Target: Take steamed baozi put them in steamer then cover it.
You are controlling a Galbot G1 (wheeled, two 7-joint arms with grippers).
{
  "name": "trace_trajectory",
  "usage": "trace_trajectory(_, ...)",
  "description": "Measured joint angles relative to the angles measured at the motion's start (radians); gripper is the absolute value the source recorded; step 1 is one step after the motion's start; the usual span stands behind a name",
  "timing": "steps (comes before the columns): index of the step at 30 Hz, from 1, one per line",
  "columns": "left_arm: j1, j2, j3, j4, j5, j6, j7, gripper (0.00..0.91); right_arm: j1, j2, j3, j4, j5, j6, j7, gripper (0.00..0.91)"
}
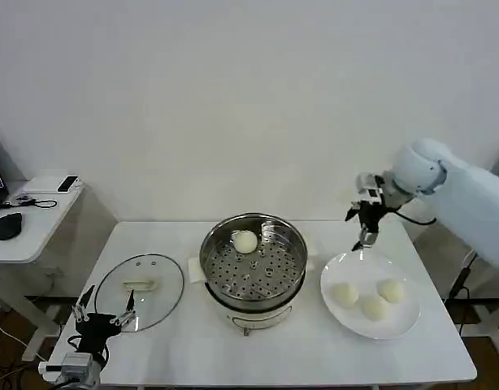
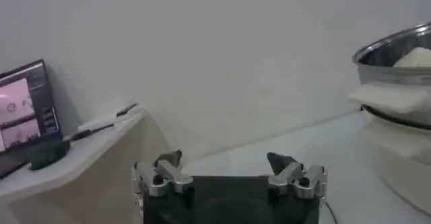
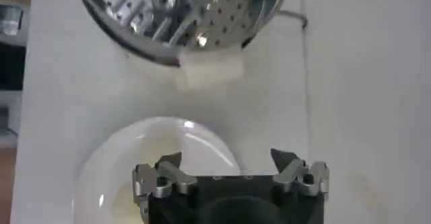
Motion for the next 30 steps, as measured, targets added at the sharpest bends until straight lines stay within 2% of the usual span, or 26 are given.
trace_trajectory(12,-0.003,0.006,-0.001,0.012,0.001,0.003,0.000,0.907,-0.163,0.026,0.053,-0.012,-0.081,-0.003,0.013,0.907)
trace_trajectory(30,0.008,0.003,-0.005,0.008,0.000,0.001,-0.007,0.907,-0.278,0.062,0.091,-0.032,-0.196,0.003,0.042,0.907)
